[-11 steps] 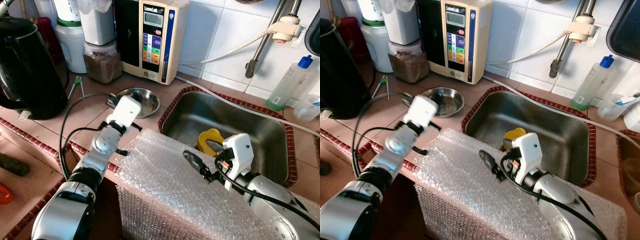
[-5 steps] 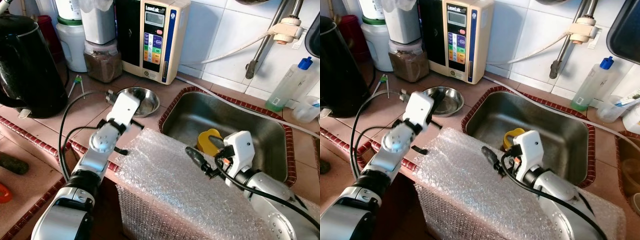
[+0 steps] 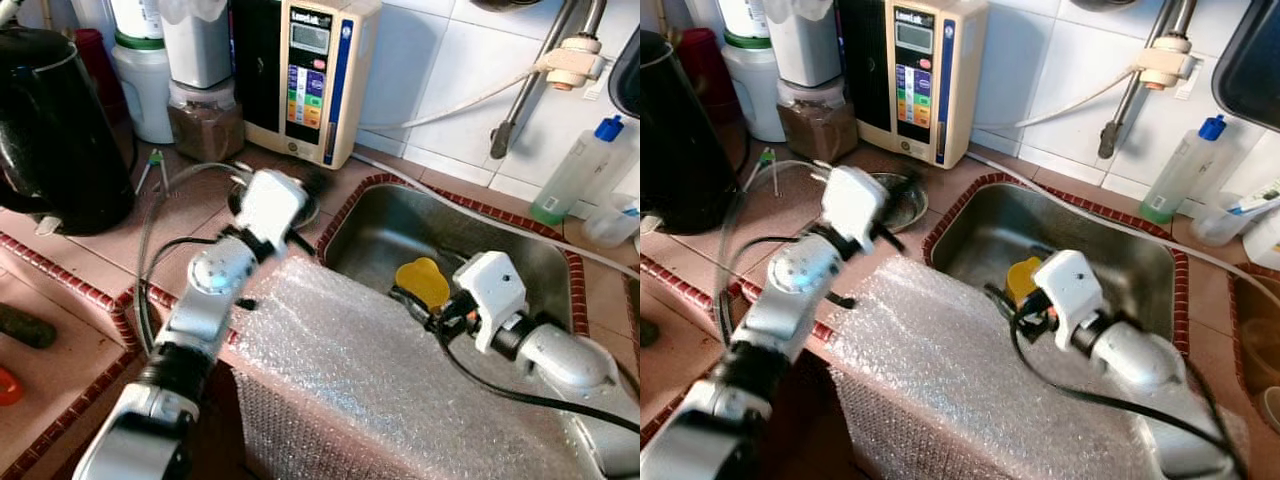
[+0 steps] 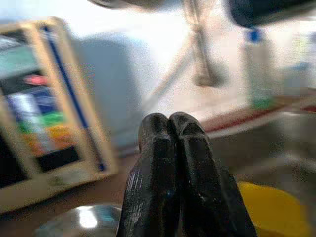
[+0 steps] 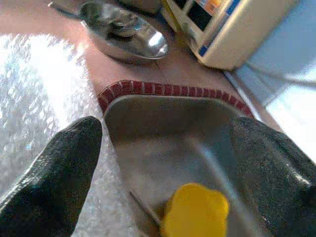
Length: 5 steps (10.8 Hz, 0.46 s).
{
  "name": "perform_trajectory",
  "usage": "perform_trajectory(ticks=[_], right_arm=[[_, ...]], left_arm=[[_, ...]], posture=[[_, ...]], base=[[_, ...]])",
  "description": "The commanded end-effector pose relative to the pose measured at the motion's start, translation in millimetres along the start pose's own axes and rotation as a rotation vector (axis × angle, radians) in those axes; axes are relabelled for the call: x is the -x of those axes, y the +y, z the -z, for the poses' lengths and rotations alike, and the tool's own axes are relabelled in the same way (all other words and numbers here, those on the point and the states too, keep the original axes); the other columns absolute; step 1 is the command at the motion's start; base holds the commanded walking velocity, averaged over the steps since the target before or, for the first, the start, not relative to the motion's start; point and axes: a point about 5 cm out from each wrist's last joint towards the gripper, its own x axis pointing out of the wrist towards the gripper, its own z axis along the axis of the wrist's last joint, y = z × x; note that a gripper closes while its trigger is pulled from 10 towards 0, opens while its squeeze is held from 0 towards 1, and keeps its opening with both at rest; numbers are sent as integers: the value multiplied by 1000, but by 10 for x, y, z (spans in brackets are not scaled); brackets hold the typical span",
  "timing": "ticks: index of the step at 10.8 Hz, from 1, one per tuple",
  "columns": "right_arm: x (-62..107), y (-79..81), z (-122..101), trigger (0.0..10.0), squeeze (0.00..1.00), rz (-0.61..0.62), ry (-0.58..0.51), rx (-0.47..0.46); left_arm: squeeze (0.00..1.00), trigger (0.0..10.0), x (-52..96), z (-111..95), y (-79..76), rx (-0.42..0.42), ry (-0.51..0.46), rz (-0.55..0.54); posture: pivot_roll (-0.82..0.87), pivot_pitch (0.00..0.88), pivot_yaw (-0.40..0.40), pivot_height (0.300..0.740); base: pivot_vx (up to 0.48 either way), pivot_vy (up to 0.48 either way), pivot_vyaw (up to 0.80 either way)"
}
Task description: Kitchen organization
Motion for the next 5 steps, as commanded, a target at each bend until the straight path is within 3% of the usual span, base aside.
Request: perform_trajectory(ticks=[1, 5], right_arm=[[-15, -20, -19, 10000, 643, -47, -5, 109], [-137, -142, 15, 10000, 647, -102, 0, 302]], left_arm=[[0, 0, -24, -55, -94, 4, 6, 108], [0, 0, -18, -169, -265, 20, 12, 265]], posture=[[79, 0, -95, 740], [91, 0, -90, 740]], base=[[0, 0, 0], [0, 0, 0]])
